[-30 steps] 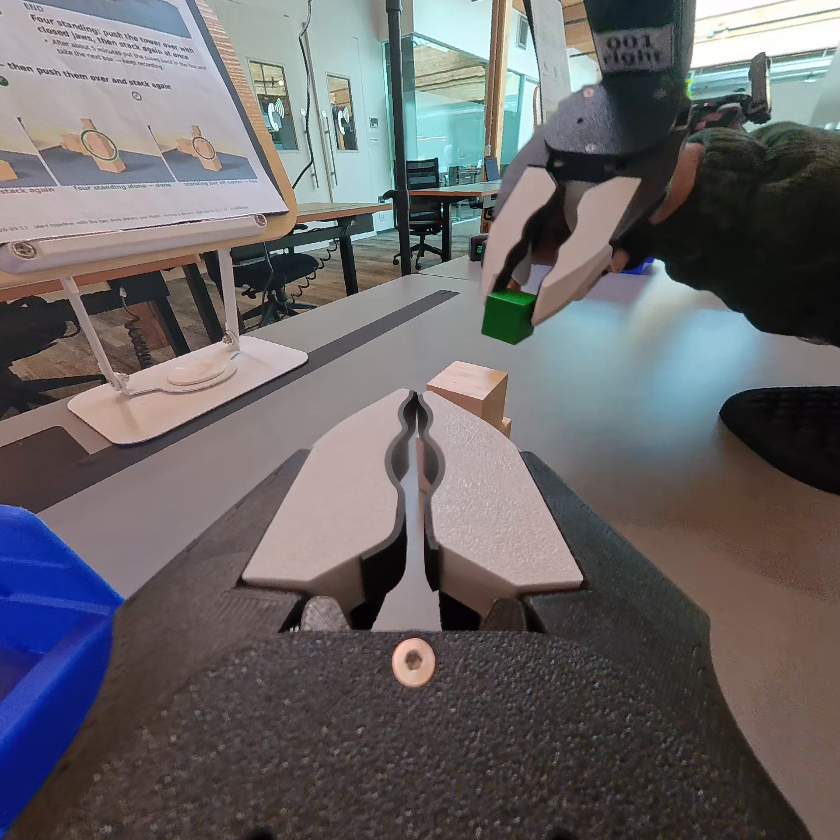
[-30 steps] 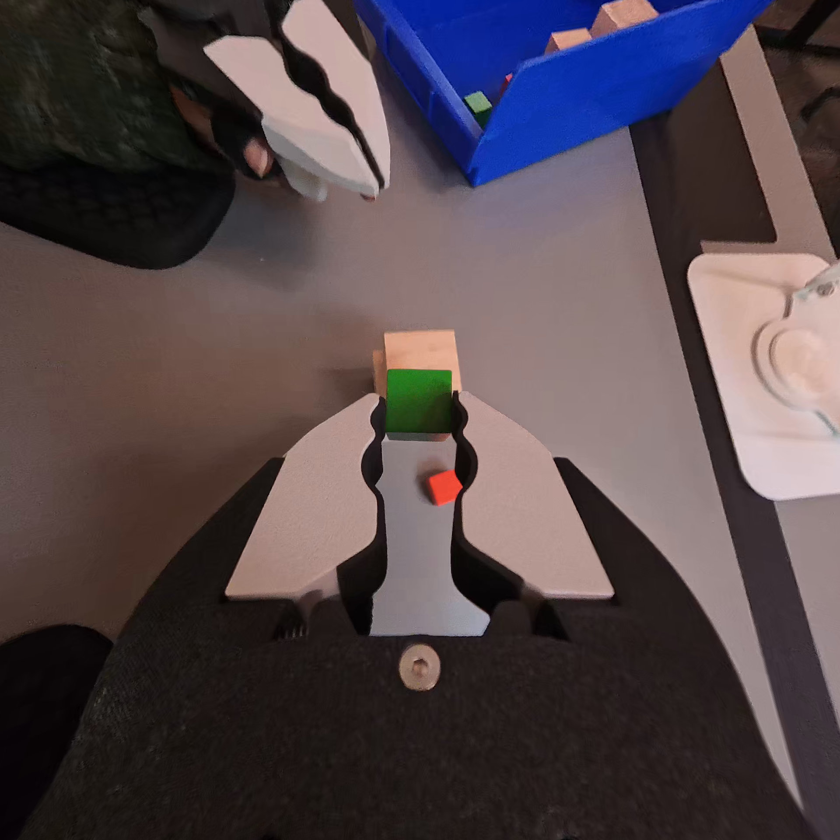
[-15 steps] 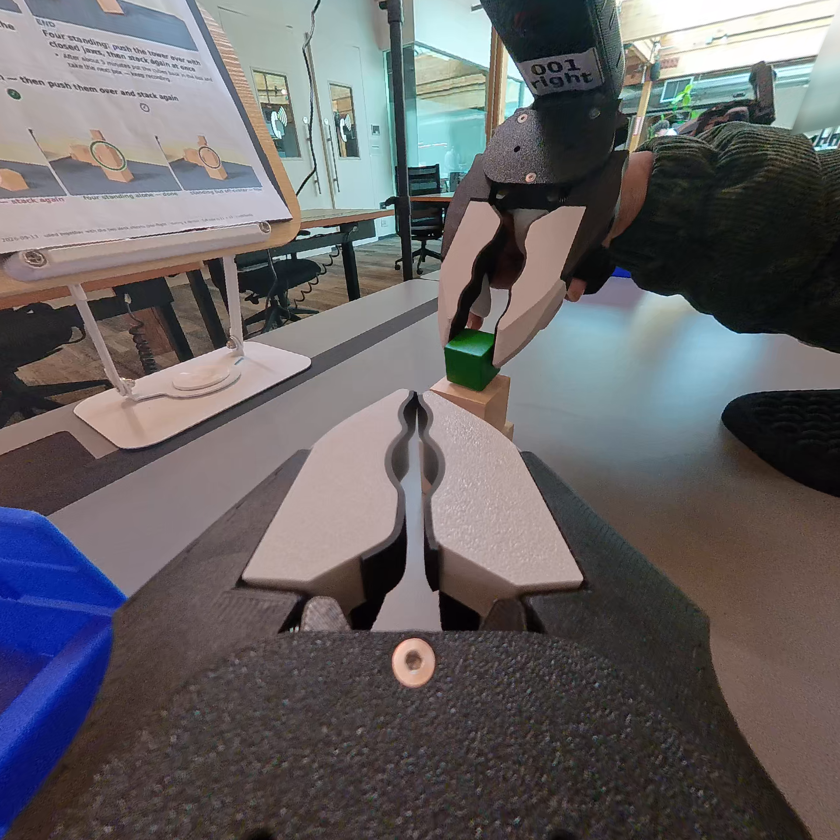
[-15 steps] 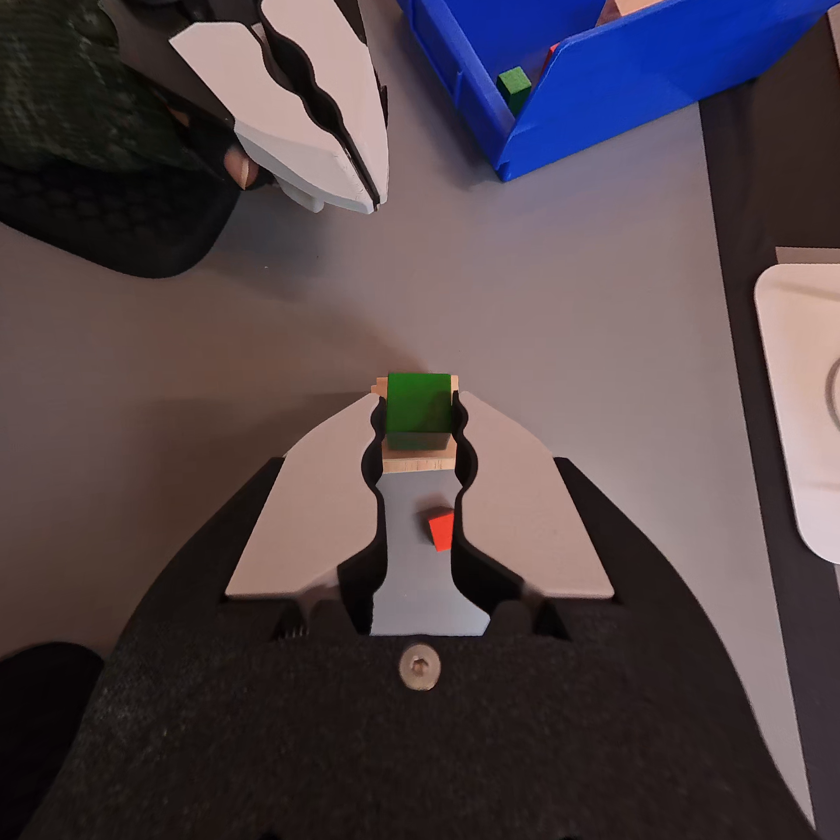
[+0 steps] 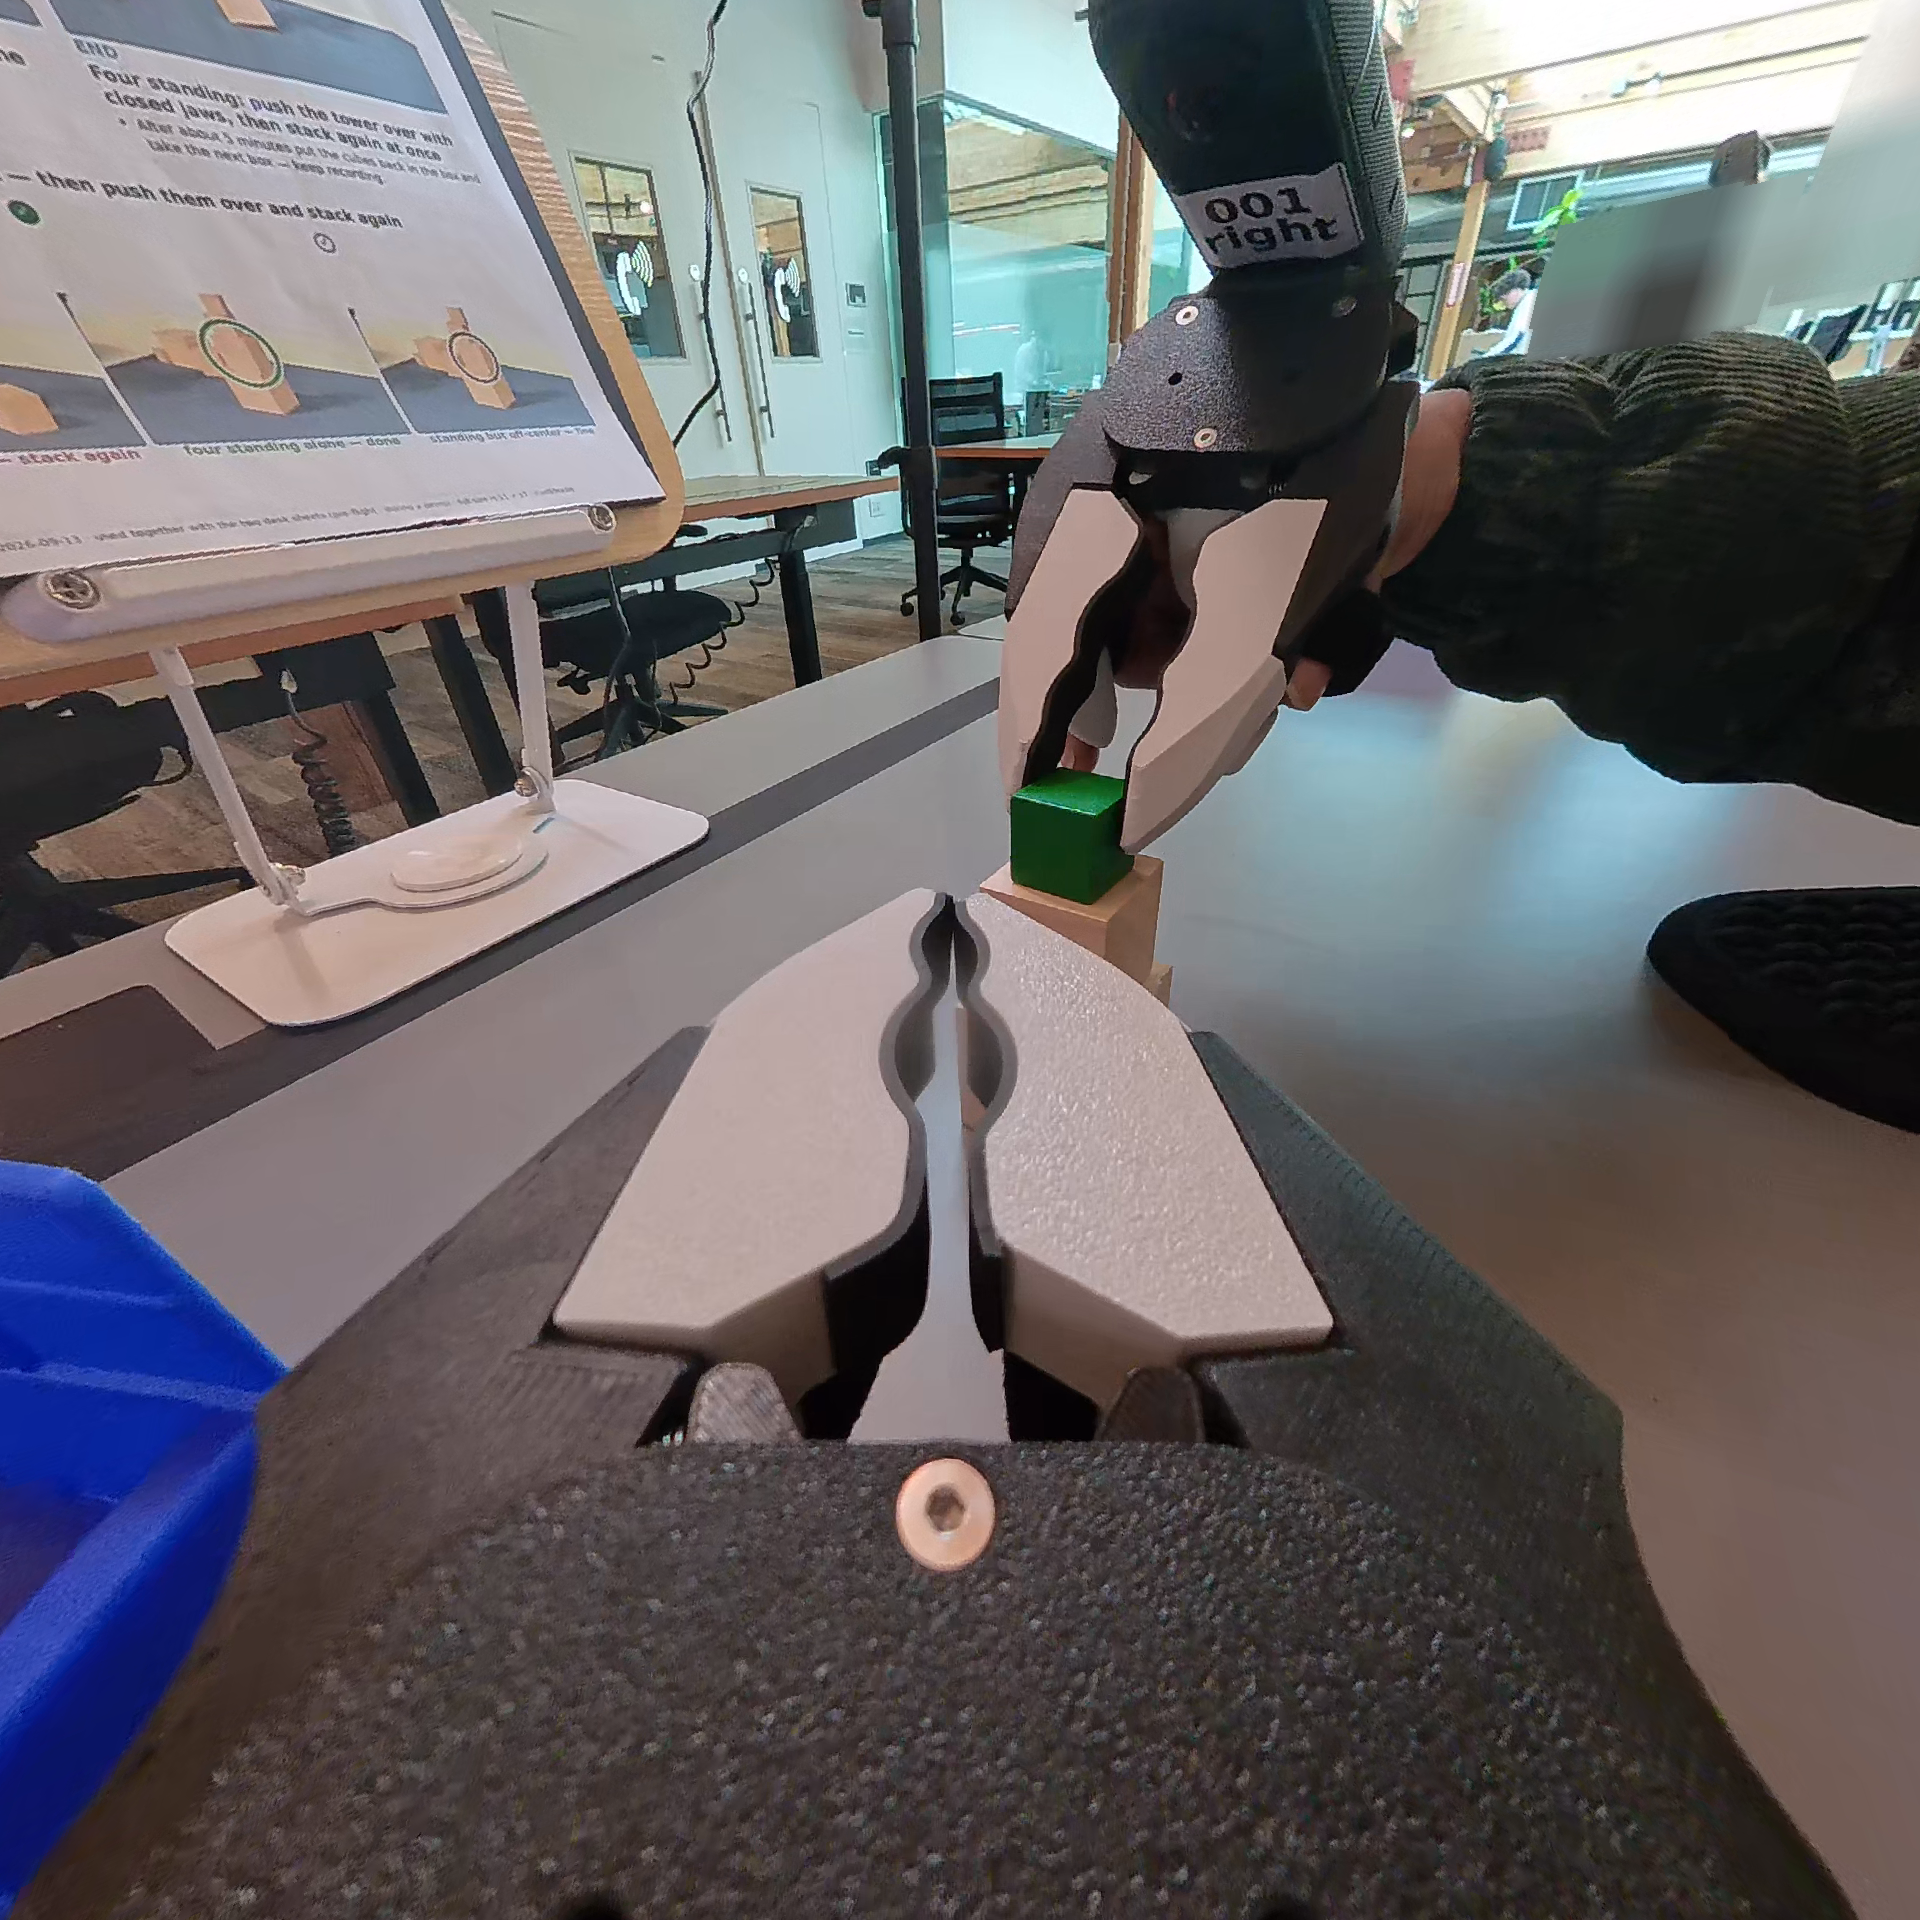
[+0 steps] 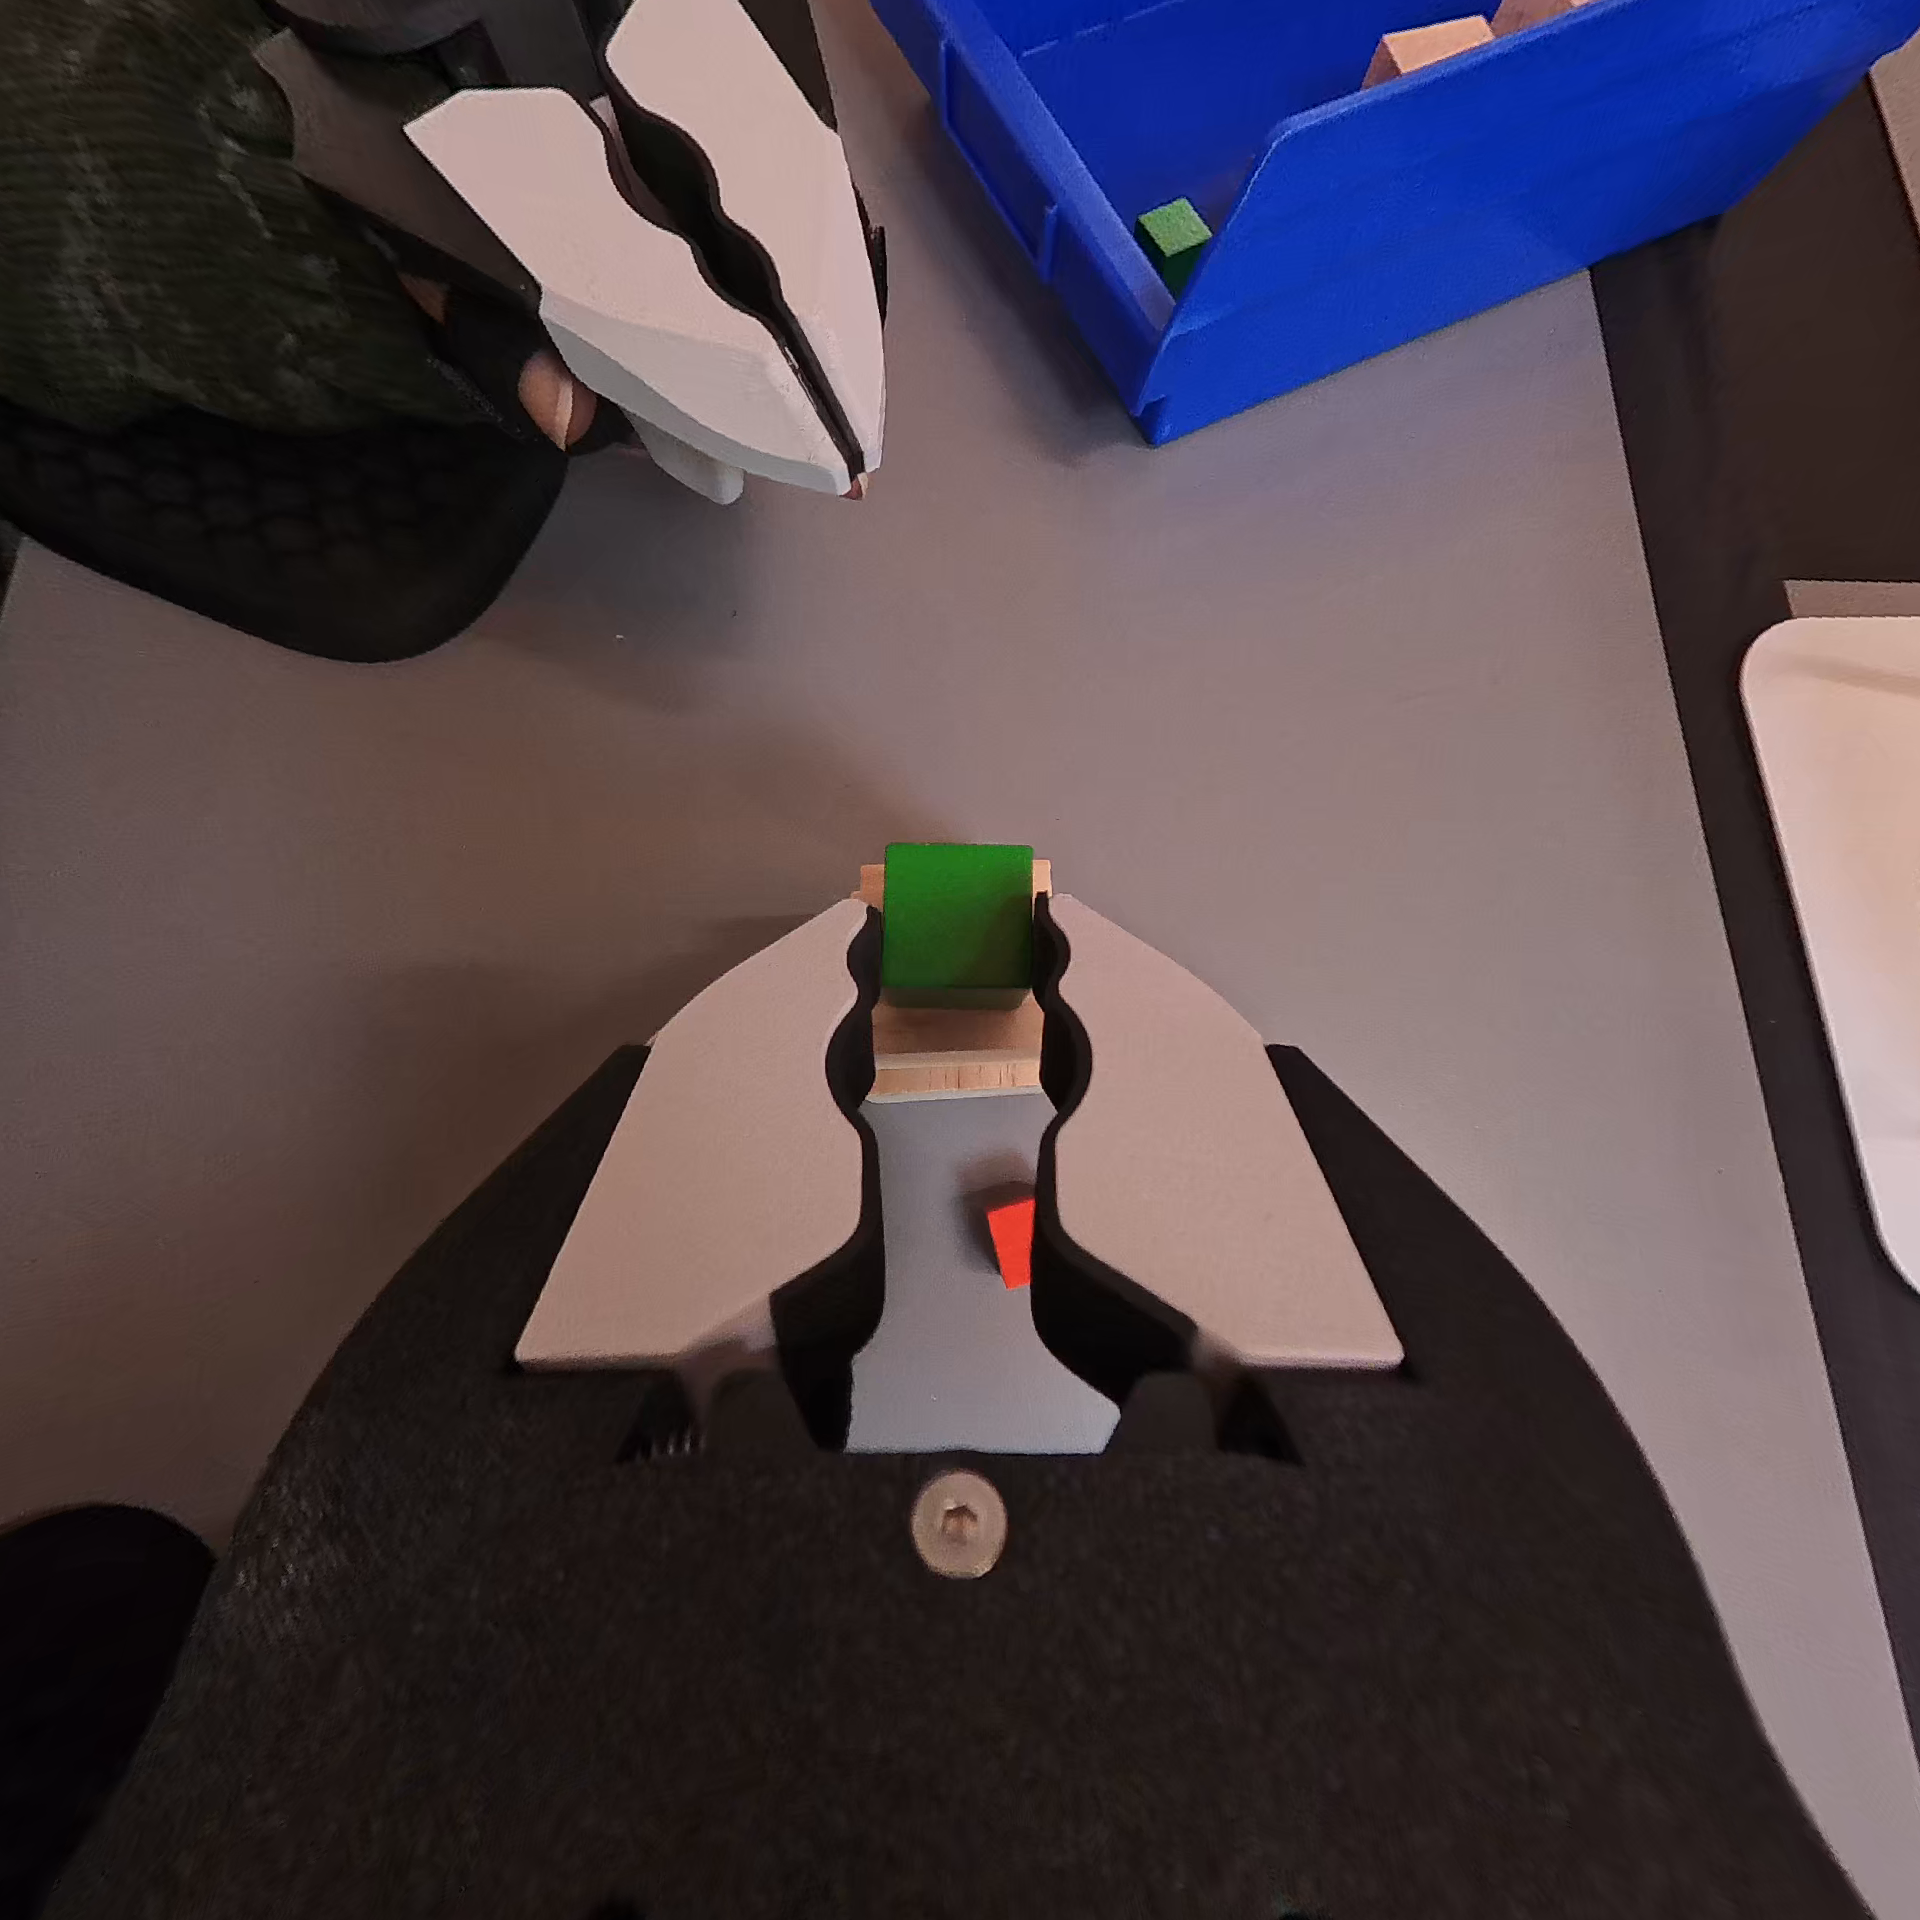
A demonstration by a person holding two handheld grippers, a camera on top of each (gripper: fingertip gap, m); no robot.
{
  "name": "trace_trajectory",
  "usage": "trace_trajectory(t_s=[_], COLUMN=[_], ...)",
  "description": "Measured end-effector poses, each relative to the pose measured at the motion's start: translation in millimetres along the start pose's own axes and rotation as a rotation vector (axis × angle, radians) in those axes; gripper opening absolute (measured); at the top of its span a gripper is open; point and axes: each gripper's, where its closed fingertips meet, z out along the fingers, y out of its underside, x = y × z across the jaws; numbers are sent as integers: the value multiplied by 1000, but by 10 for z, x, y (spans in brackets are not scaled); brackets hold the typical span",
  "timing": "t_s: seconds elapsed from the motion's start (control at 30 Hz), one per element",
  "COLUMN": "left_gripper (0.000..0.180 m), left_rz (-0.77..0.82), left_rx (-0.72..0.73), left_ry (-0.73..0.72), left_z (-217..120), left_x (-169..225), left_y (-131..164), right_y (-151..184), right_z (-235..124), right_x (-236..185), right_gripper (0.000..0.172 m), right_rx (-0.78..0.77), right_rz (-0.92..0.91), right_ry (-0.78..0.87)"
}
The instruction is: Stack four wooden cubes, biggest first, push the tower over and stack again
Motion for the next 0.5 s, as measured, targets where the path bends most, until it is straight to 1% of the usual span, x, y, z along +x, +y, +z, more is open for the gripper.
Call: trace_trajectory(t_s=[0.3,0.33,0.37,0.5], left_gripper=[0,0,0,0], left_rz=[2,2,3,2], left_rx=[1,1,1,2], left_ry=[0,0,0,0], left_z=[3,3,4,3], left_x=[4,4,4,4], left_y=[-1,0,1,-1], right_y=[2,-12,-34,-131], right_z=[-4,-13,-34,-227], right_x=[5,6,0,43], right_gripper=[30,36,39,41], right_rx=[-17,-8,5,92], right_rz=[-21,-21,-19,-3], right_ry=[4,6,3,39])
